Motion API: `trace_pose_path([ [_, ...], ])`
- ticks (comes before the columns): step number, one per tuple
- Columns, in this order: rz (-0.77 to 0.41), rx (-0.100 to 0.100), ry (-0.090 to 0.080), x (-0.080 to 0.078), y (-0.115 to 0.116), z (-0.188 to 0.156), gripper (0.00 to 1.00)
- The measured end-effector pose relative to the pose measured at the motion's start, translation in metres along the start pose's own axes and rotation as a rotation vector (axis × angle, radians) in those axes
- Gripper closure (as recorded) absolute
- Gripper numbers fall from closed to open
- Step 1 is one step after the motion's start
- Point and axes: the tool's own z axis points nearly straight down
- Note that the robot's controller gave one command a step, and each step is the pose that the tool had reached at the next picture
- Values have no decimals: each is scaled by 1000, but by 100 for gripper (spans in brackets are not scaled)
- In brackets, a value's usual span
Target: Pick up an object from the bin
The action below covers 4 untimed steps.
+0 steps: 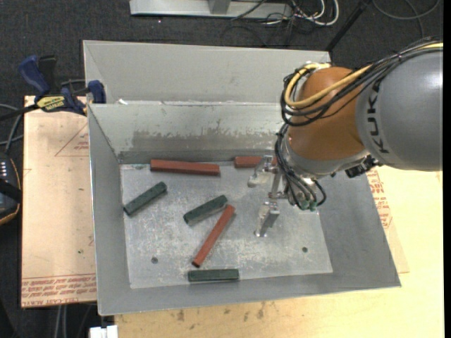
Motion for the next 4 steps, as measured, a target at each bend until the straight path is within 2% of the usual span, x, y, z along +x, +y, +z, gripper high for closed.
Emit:
trace_pose_path([
  [1,-119,-5,-23,-75,42,86,100],
  [2,-118,-7,-30,-76,43,88,0],
  [3,-118,-7,-27,-75,43,88,0],
  [4,-207,-5,-28,-62,44,86,0],
])
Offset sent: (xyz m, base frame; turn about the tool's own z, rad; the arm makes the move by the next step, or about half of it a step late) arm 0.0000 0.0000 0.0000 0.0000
